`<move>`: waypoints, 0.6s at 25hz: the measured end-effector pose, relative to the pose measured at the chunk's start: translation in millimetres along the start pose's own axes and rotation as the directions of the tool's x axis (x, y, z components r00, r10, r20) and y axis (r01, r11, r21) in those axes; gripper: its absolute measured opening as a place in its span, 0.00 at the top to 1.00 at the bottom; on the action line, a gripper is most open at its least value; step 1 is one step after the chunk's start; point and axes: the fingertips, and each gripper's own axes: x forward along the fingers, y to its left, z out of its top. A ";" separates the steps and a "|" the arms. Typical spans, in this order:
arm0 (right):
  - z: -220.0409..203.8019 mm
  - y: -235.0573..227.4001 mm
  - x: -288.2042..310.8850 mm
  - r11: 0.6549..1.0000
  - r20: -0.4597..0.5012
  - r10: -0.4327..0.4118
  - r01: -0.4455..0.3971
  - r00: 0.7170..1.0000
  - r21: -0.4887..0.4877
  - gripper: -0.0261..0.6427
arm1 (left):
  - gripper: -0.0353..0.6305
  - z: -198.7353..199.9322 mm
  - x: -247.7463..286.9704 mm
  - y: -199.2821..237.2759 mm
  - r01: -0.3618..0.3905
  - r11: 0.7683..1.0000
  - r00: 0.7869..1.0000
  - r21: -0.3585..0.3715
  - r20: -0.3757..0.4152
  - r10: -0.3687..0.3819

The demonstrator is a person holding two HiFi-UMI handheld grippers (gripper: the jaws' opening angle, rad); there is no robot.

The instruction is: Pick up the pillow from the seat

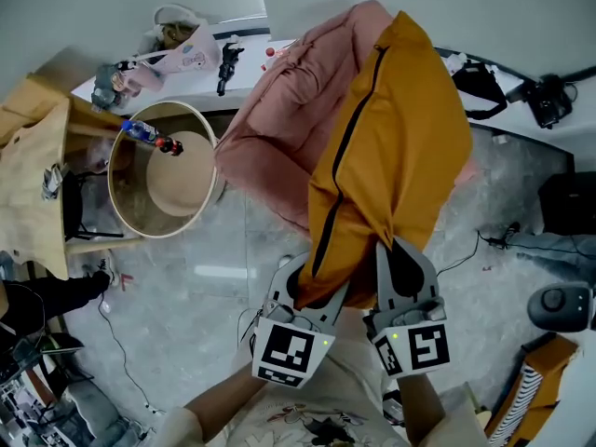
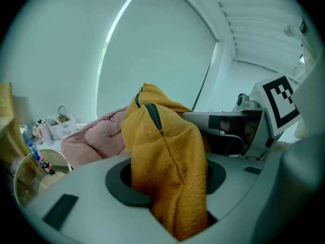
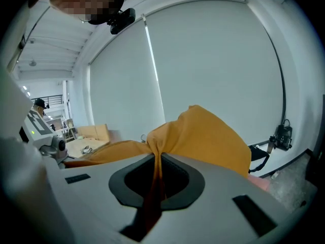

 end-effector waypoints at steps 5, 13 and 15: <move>22.0 11.4 -21.2 1.000 0.054 -0.018 0.019 0.998 -0.009 0.91 | 0.66 16.9 -21.5 -9.7 -0.001 1.000 0.999 0.027 0.045 0.000; 55.3 33.5 -47.8 0.999 0.148 -0.033 0.039 0.988 -0.031 0.91 | 0.66 43.5 -54.8 -16.2 -0.003 0.996 0.992 0.086 0.124 -0.007; 62.1 41.7 -53.6 0.998 0.168 -0.035 0.042 0.985 -0.037 0.91 | 0.66 47.8 -64.7 -16.8 -0.004 0.996 0.990 0.093 0.142 -0.009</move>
